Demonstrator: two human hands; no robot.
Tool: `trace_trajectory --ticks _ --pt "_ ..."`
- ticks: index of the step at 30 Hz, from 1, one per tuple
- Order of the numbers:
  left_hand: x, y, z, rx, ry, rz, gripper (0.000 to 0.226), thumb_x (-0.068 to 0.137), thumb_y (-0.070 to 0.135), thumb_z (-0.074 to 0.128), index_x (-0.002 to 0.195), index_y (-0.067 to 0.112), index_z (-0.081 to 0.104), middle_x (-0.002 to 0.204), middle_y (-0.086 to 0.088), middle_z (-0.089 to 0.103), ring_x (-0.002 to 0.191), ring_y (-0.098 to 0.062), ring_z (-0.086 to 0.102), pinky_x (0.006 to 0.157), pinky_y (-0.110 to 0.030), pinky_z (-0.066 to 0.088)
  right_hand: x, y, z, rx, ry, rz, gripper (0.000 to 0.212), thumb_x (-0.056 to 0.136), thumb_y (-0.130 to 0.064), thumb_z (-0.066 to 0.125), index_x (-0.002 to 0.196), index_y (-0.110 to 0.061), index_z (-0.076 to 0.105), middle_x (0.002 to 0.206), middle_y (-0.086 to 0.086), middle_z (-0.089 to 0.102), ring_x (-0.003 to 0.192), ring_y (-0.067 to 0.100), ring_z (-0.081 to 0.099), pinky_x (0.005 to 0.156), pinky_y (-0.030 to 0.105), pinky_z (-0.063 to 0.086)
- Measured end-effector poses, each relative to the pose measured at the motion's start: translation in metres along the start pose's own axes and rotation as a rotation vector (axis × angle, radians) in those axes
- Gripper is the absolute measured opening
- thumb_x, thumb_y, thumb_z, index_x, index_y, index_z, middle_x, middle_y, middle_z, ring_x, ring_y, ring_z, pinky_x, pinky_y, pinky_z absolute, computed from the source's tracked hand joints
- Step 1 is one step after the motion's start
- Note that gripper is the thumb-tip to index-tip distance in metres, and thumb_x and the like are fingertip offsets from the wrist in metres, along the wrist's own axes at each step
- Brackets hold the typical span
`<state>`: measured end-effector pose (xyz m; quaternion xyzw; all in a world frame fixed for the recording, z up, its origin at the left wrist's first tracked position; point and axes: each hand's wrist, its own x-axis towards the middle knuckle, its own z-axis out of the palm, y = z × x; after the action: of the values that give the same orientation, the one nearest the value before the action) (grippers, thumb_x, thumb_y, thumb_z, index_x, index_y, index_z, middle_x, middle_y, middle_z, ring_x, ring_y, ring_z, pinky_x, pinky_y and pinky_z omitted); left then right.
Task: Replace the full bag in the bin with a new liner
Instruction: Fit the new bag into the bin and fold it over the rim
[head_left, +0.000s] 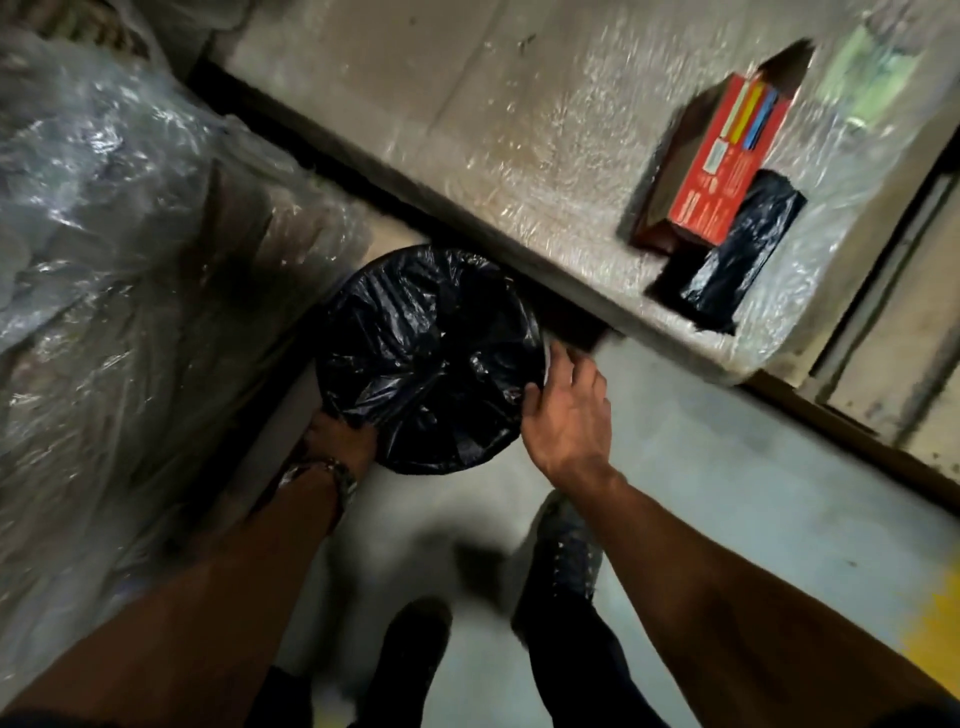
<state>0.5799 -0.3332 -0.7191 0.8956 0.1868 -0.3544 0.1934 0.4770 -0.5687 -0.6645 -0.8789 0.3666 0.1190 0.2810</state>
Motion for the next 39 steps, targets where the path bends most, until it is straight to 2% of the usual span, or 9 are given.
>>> trace_trajectory --ticks 2,6,13,16,21,23,27,32,39 --pt "-0.05 0.045 -0.015 0.083 0.154 0.019 0.079 0.075 0.038 0.06 0.14 0.001 0.034 0.139 -0.027 0.043 0.125 -0.043 0.044 0.106 -0.047 0.036 -0.006 0.003 -0.01 0.021 0.054 -0.032 0.052 0.094 -0.028 0.047 0.143 -0.016 0.033 0.137 0.012 0.04 0.121 0.031 0.042 0.1 0.042 0.038" --pt "-0.101 0.12 -0.028 0.219 0.33 0.35 0.076 0.079 0.017 0.063 0.145 0.002 0.027 0.147 -0.023 0.033 0.134 -0.04 0.033 0.109 -0.048 0.031 -0.012 0.014 -0.047 0.09 0.128 0.033 0.049 0.094 -0.027 0.048 0.14 -0.014 0.037 0.128 0.011 0.047 0.113 0.03 0.048 0.095 0.042 0.044" --pt "-0.124 0.241 -0.021 0.112 0.063 0.77 0.07 0.088 0.026 0.057 0.148 0.015 0.022 0.152 -0.011 0.025 0.137 -0.029 0.033 0.112 -0.035 0.028 0.034 0.041 -0.123 0.222 0.379 0.296 0.056 0.087 -0.021 0.058 0.137 -0.008 0.038 0.121 0.017 0.047 0.114 0.038 0.047 0.095 0.045 0.042" --pt "-0.137 0.28 -0.003 0.134 -0.07 0.891 0.069 0.089 0.034 0.055 0.148 0.024 0.02 0.152 -0.006 0.025 0.135 -0.025 0.032 0.109 -0.033 0.03 0.062 0.045 -0.143 0.206 0.343 0.37 0.071 0.086 -0.024 0.063 0.146 -0.008 0.027 0.13 0.022 0.043 0.121 0.041 0.042 0.1 0.045 0.037" --pt "-0.144 0.328 0.052 0.227 -0.168 1.182 0.069 0.088 0.033 0.055 0.147 0.042 0.02 0.16 -0.004 -0.01 0.147 -0.023 0.006 0.119 -0.037 0.014 0.1 0.047 -0.157 0.165 0.199 0.299 0.068 0.091 -0.034 0.051 0.15 -0.035 0.017 0.128 0.021 0.042 0.119 0.041 0.045 0.096 0.049 0.041" --pt "-0.141 0.339 0.069 0.327 -0.182 1.197 0.059 0.09 0.035 0.051 0.144 0.04 0.028 0.159 0.0 -0.016 0.146 -0.026 0.006 0.119 -0.042 0.013 0.105 0.046 -0.155 0.141 0.162 0.253 0.063 0.095 -0.034 0.044 0.151 -0.035 0.016 0.126 0.021 0.043 0.118 0.042 0.046 0.093 0.048 0.041" --pt "-0.129 0.343 0.072 0.311 -0.104 1.119 0.046 0.087 0.032 0.051 0.13 0.041 0.038 0.157 0.007 -0.015 0.131 -0.04 0.031 0.105 -0.054 0.034 0.104 0.045 -0.148 0.117 0.202 0.26 0.066 0.096 -0.042 0.045 0.152 -0.033 0.013 0.129 0.022 0.045 0.117 0.042 0.05 0.089 0.047 0.043" --pt "-0.114 0.333 0.044 0.099 -0.06 1.047 0.051 0.08 0.012 0.054 0.124 0.037 0.046 0.158 0.0 0.0 0.131 -0.036 0.035 0.102 -0.046 0.038 0.111 0.034 -0.15 0.137 0.149 0.341 0.081 0.088 -0.027 0.06 0.152 -0.03 0.011 0.132 0.024 0.04 0.11 0.048 0.055 0.086 0.046 0.046" --pt "-0.087 0.291 -0.047 -0.085 0.194 0.801 0.05 0.081 0.03 0.058 0.13 0.029 0.052 0.157 -0.008 0.01 0.131 -0.029 0.037 0.105 -0.034 0.036 0.14 -0.012 -0.165 0.254 0.146 0.213 0.072 0.085 -0.01 0.056 0.149 -0.017 0.024 0.119 0.028 0.047 0.108 0.044 0.049 0.088 0.045 0.044"
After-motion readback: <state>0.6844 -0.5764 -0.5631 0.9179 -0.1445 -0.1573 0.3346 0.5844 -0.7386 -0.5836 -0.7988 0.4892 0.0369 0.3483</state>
